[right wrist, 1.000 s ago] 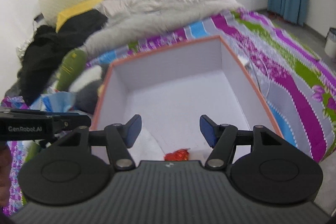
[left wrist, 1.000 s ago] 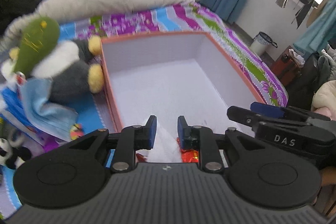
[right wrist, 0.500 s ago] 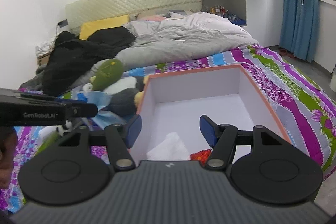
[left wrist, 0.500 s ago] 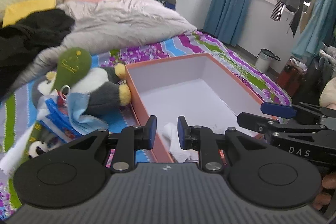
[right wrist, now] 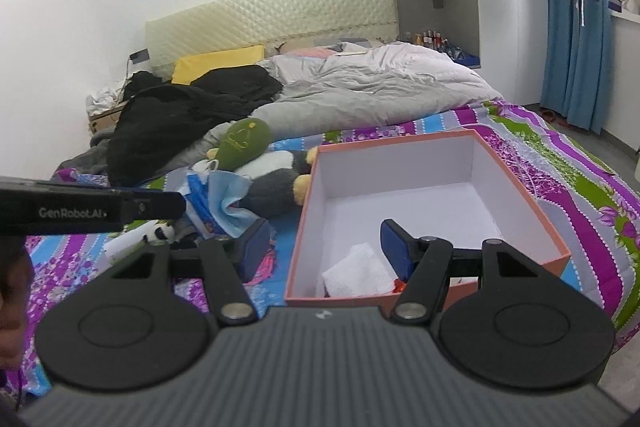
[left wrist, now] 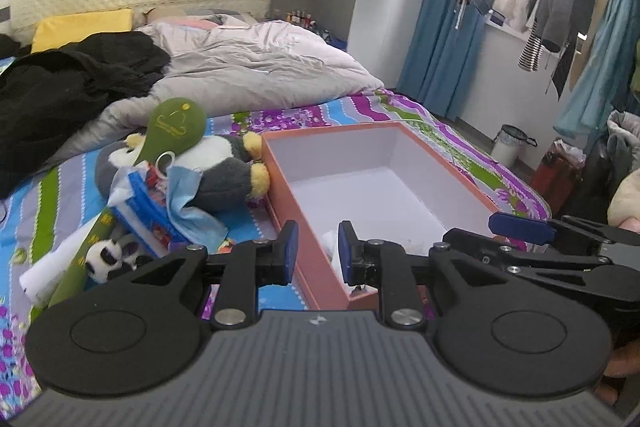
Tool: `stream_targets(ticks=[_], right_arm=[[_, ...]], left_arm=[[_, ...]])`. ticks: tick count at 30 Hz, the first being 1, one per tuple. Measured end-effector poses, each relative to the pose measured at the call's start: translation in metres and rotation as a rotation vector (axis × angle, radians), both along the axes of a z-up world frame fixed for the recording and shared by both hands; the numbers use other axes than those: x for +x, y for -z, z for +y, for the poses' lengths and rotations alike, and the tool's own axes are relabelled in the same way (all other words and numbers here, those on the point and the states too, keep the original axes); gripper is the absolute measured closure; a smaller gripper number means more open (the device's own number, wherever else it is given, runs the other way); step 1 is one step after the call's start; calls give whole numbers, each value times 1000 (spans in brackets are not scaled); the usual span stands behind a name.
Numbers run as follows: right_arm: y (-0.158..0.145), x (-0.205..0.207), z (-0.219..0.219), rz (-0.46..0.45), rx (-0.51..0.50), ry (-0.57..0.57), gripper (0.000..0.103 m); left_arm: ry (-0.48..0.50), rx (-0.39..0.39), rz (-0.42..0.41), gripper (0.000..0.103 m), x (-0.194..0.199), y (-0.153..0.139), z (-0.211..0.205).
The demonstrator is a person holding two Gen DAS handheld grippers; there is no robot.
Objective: Organize soft objects
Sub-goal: 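Withdraw both open tools from the box back toward the clutter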
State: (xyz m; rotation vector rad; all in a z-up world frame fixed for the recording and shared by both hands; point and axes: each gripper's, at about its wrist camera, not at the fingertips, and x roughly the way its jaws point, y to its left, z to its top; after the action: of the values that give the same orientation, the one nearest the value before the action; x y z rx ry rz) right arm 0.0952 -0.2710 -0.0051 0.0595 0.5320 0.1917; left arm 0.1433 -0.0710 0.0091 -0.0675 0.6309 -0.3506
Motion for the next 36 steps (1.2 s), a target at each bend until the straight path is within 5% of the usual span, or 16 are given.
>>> stream_targets(ticks=[36], right_arm=[[57, -51, 105, 151, -50, -210, 39]], left_arm=[[-303, -87, 166, 79, -83, 78, 96]])
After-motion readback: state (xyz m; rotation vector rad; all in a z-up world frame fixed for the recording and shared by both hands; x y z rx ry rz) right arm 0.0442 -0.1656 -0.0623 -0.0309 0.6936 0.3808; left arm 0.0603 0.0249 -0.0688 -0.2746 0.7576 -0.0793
